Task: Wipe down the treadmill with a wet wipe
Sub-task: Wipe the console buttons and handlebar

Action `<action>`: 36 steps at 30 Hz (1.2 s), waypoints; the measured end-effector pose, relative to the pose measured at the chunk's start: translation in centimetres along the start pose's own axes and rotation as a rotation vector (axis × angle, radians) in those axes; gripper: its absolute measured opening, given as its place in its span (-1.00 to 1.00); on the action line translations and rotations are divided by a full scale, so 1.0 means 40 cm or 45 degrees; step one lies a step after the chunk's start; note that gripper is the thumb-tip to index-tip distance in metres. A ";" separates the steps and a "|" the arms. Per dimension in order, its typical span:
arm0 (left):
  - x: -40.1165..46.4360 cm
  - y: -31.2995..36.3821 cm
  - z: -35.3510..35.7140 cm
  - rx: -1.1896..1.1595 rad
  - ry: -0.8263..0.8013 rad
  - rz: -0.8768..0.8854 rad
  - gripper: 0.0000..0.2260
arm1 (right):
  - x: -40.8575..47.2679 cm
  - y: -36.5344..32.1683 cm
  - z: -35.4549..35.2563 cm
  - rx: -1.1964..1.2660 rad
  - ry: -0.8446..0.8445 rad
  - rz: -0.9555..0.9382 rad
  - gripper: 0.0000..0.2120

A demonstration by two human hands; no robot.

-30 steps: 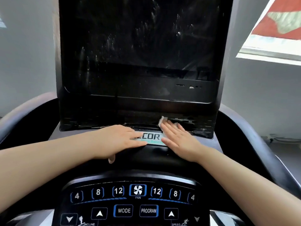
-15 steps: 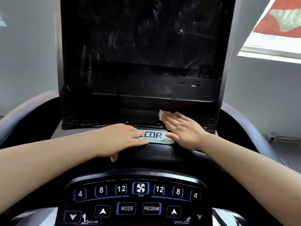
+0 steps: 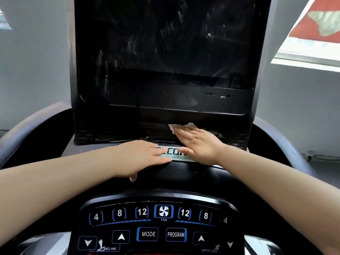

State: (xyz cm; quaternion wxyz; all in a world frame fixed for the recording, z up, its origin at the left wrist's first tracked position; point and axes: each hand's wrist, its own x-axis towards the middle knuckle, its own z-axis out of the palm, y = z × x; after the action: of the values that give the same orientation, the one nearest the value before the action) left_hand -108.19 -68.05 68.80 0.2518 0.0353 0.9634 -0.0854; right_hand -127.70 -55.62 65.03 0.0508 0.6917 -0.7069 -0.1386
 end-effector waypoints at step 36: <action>0.001 0.004 -0.005 0.071 -0.002 0.011 -0.03 | -0.216 0.010 0.039 0.661 -0.247 0.166 -0.20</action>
State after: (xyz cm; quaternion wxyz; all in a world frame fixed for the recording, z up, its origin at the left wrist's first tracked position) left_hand -108.30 -67.85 68.91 0.2520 0.0466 0.9602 -0.1112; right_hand -128.15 -46.86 64.68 -0.1870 0.6181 -0.7634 -0.0150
